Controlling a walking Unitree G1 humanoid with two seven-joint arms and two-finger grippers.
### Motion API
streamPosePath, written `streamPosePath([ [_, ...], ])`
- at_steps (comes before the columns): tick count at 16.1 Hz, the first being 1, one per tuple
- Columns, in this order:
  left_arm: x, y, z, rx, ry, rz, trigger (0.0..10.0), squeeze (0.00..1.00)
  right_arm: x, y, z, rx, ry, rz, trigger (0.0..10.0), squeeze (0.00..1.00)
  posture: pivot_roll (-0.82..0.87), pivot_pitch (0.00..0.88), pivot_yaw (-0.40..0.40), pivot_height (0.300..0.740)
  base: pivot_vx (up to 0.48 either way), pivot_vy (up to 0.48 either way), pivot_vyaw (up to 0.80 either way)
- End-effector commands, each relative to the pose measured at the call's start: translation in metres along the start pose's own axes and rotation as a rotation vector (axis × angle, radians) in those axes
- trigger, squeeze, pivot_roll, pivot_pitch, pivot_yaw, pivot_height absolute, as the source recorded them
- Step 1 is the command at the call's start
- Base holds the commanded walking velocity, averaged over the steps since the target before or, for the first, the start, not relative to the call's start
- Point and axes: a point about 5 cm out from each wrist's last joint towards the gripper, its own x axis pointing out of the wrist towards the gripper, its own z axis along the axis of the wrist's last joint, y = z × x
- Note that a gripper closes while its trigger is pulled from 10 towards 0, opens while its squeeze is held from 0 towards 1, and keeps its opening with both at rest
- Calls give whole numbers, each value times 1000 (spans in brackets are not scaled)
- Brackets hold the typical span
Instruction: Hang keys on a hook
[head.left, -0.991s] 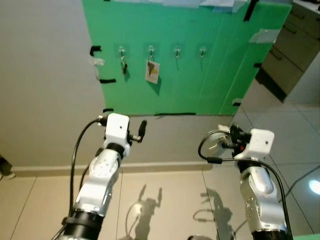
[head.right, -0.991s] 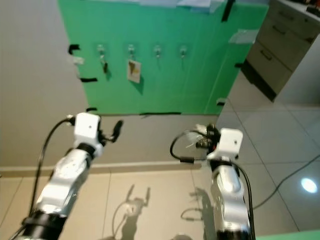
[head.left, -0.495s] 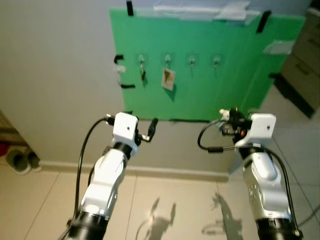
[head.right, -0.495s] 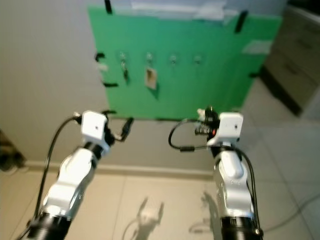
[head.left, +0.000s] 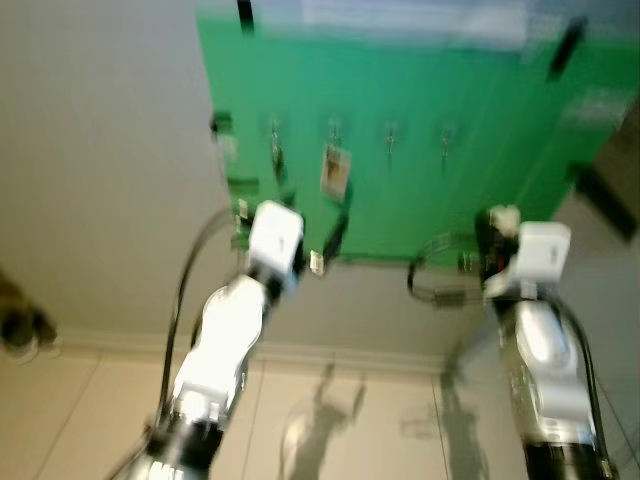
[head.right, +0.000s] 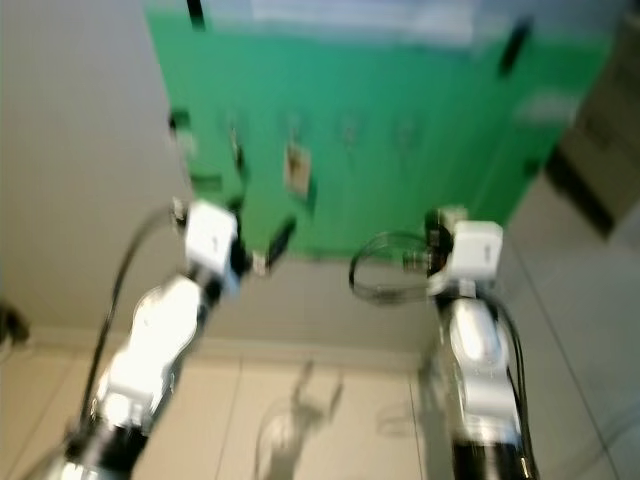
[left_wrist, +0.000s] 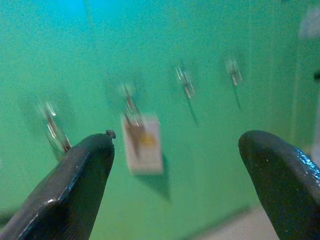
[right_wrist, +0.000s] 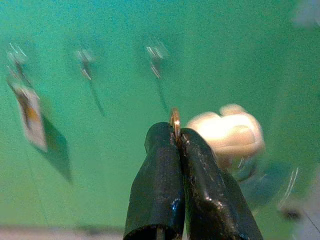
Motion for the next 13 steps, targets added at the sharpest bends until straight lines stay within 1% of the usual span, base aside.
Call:
streamPosePath([
  [1,1,3,4,3,-4,-18,10000,0,5,16,6,22,-16,70,0,0,-25,0,14,740,0,0,0],
  [2,4,1,2,-34,40,-63,10000,0,6,21,8,30,-1,128,0,0,-23,0,13,740,0,0,0],
  [3,4,0,2,-27,59,-90,10000,0,7,24,11,36,5,175,0,0,-23,0,13,740,0,0,0],
  [5,3,1,-3,-58,89,-61,10000,0,12,30,18,31,4,256,0,0,-21,0,16,740,0,0,0],
  [7,-2,0,-10,-62,117,-48,10000,0,24,42,19,36,13,324,0,0,-13,0,13,740,0,0,0],
  [9,-14,-1,-8,-74,139,-55,10000,0,38,52,25,56,13,372,0,0,19,46,2,740,0,0,0],
  [10,-21,-2,-8,-67,149,-79,10000,0,46,59,32,73,3,410,0,0,35,72,-3,740,0,0,0],
  [11,-26,-3,-9,-80,168,-87,10000,0,53,65,37,84,3,442,0,0,50,94,-6,740,0,0,0],
  [12,-30,-4,-10,-89,181,-94,10000,0,57,67,39,87,5,460,0,0,71,114,-11,740,0,0,0],
  [13,-38,-8,-5,-89,169,-110,10000,0,70,66,42,80,9,471,0,0,104,138,-22,740,0,0,0],
])
